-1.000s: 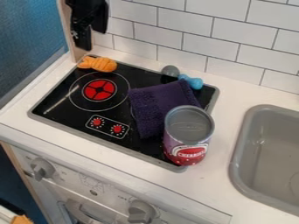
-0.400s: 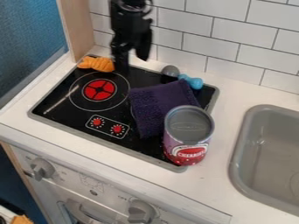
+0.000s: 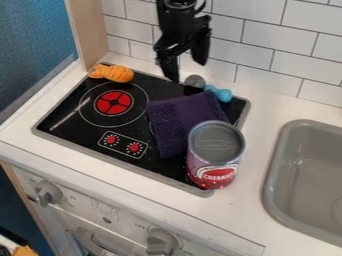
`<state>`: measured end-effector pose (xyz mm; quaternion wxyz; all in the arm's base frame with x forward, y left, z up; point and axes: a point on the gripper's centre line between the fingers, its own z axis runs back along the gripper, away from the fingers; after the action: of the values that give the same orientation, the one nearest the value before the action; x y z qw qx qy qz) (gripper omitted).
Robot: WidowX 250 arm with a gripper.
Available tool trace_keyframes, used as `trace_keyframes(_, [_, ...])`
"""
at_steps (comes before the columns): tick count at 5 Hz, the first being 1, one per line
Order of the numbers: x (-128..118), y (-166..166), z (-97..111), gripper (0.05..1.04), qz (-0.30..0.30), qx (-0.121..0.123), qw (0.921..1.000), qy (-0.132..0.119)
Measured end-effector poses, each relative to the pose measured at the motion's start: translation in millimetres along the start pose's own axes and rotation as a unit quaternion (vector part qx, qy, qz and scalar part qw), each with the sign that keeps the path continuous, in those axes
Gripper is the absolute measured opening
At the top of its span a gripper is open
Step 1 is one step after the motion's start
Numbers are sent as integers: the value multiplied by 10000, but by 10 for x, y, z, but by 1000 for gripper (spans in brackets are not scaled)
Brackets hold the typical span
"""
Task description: Move the blue spoon to the bottom left of the stove
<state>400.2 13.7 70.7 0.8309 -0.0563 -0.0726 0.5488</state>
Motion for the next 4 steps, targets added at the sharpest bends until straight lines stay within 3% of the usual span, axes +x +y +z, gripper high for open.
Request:
trace_keyframes(2, [-85,-191,-274,999,-321,77,9994,129])
trace_keyframes(3, [-94,-209,-421,999,-425,283,9984,231])
trace_keyframes(4, [-71,-200,-477,952,-460,443,9979,116])
